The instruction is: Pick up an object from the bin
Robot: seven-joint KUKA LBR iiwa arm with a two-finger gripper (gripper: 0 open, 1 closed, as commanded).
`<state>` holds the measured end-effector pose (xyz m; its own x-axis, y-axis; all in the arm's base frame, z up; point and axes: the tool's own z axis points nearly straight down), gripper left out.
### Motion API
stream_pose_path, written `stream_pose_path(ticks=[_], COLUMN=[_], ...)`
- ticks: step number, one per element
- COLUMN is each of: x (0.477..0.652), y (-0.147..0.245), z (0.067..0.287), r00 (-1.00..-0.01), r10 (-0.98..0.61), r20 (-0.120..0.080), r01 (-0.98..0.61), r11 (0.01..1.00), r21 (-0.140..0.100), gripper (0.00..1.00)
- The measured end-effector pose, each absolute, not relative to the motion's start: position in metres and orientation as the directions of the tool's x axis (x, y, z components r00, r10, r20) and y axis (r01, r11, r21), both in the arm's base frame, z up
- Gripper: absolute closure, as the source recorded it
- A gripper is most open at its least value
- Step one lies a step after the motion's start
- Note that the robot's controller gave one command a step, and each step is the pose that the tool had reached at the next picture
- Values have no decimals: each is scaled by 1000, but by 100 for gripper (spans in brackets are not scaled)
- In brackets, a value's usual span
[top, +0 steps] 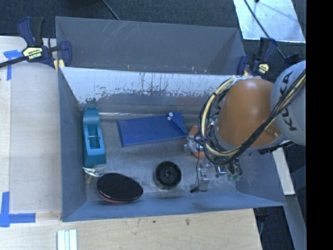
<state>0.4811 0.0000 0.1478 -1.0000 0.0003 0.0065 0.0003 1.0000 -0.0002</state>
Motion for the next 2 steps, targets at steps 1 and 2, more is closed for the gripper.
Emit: stream_pose_path(ticks=[1, 2], x=[483, 530], y=[0, 27], z=[152, 93], r00=[-1000, -996], r10=[0, 88], r20=[-2, -10], r01=[0, 88], r11=[1000, 996], r21=[0, 1], gripper=[0, 0])
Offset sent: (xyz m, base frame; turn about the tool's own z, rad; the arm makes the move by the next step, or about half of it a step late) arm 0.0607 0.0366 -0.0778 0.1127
